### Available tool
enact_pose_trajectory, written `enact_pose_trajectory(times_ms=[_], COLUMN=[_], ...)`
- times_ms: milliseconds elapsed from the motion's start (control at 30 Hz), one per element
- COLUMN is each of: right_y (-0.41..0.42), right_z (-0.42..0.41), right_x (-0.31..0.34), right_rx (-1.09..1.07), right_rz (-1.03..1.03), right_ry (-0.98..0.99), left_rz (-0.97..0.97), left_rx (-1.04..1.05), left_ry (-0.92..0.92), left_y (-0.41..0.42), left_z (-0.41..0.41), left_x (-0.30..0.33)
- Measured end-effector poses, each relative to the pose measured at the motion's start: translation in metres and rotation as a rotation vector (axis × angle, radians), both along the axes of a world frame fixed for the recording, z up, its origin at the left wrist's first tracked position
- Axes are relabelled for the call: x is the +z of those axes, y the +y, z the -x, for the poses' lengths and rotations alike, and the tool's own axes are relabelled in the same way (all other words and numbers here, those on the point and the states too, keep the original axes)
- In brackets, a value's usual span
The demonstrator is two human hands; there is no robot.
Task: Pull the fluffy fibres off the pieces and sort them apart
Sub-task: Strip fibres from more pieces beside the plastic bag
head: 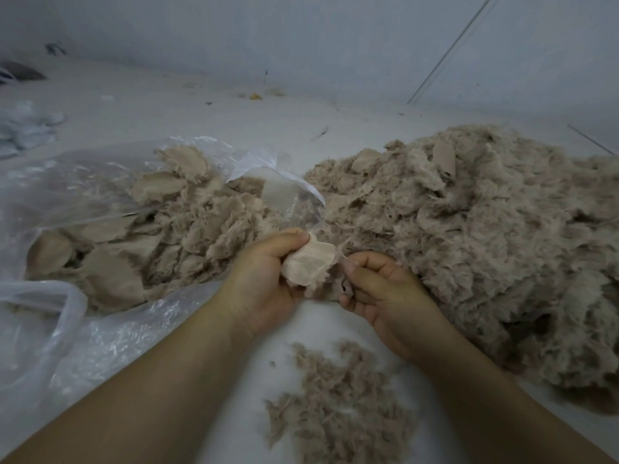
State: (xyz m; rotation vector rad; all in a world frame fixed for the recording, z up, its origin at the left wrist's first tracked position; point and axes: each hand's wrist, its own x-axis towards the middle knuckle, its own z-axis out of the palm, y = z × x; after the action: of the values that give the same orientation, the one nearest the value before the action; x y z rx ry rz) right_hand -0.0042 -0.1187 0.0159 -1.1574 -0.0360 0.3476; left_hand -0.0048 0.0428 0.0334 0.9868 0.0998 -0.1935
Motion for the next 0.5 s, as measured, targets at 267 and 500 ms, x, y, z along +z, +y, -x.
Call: enact_pose_trajectory(times_ms=[267, 500], right_y=[0.002, 0.003], right_z=[-0.001, -0.001], right_x=[-0.001, -0.001], right_rx=[-0.056, -0.109], right_rz=[-0.077, -0.119], right_ry=[0.023, 0.079], left_rz=[-0.003, 0.017], left_rx=[0.193, 0.190], left_ry=[0.026, -0.089], left_y=[0.003, 0.013], left_z=[-0.002, -0.003], left_x=[-0.002, 0.003])
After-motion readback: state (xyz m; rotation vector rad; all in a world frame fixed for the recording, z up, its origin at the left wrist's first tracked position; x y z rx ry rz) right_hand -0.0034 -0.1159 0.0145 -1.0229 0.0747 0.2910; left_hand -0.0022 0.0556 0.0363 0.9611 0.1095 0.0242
